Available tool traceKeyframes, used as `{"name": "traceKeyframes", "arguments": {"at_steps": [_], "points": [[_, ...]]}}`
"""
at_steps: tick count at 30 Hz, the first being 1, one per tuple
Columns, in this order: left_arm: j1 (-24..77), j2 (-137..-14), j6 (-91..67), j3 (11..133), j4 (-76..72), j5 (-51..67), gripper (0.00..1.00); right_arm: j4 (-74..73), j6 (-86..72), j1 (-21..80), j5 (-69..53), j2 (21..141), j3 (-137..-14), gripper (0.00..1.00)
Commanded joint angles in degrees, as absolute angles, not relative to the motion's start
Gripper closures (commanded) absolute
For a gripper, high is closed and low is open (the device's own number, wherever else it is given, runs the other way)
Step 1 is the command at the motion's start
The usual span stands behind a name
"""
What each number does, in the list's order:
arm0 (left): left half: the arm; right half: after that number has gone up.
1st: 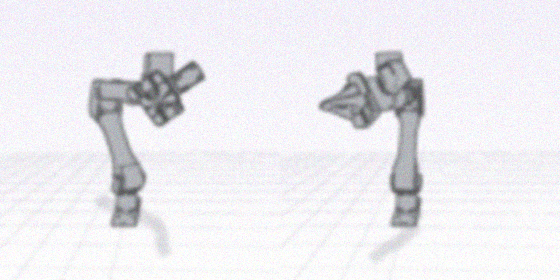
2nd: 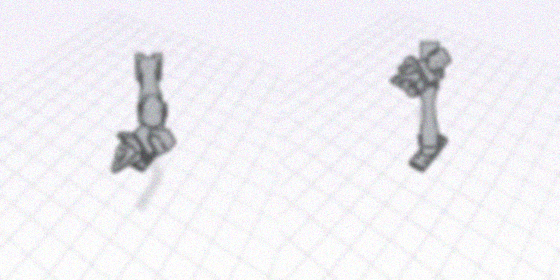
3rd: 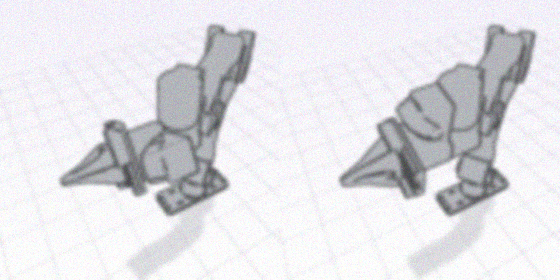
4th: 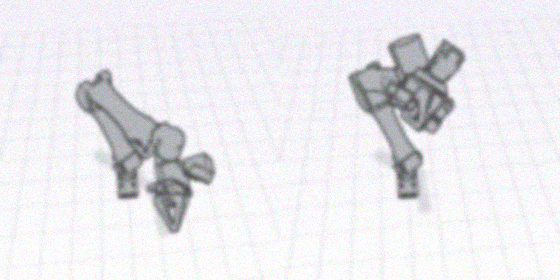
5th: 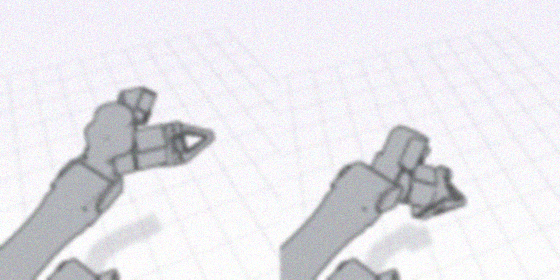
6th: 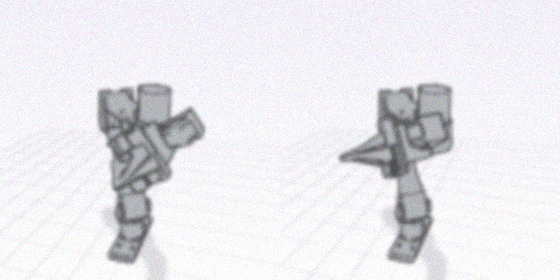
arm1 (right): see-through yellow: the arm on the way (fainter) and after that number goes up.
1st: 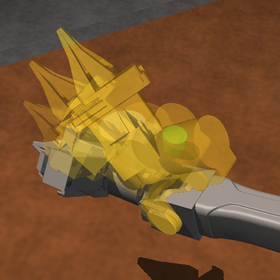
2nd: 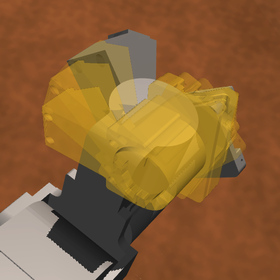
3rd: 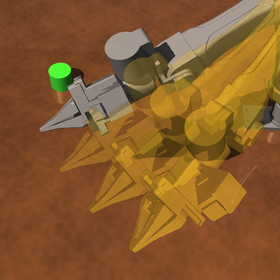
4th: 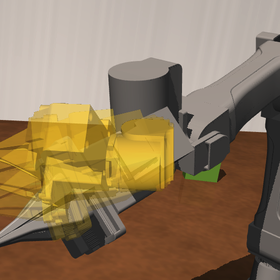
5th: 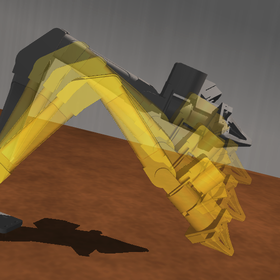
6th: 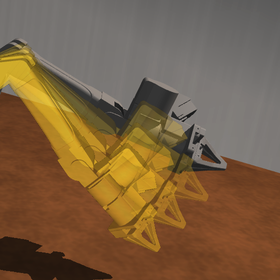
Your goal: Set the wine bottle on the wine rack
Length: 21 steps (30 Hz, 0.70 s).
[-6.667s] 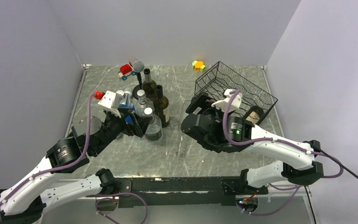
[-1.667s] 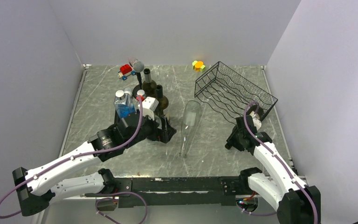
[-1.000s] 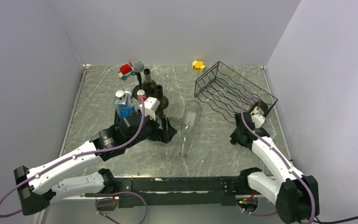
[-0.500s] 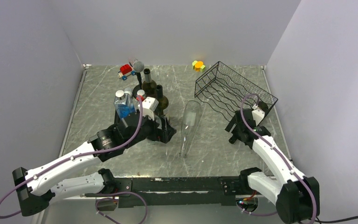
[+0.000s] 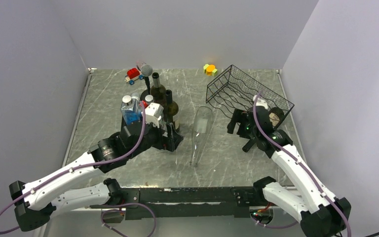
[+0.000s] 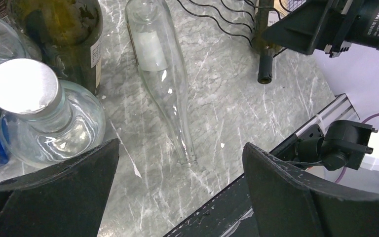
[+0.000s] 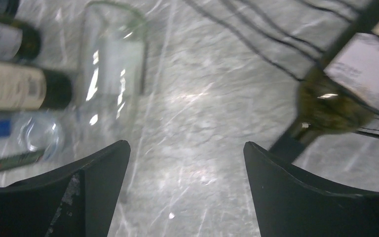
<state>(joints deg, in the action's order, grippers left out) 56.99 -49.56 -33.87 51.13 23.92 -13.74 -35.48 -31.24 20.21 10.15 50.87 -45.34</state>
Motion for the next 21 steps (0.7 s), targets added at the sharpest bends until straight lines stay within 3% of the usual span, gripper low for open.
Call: {"name": "traceKeyframes", "arguments": {"at_steps": [1, 10, 21], "points": [[57.13, -47.7, -33.16, 53.78, 24.03, -15.33, 0.01, -30.8, -28.16, 26.03, 1.64, 55.92, -47.4, 0.08], [57.13, -46.6, -33.61, 54.14, 25.73, -17.15, 0.01, -22.41, -35.48, 41.6, -1.31, 70.85, -47.23, 0.02], [57.13, -46.85, -33.18, 54.64, 26.3, -18.46, 0.01, -14.15, -48.9, 52.14, 2.56, 83.28, -46.83, 0.04]]}}
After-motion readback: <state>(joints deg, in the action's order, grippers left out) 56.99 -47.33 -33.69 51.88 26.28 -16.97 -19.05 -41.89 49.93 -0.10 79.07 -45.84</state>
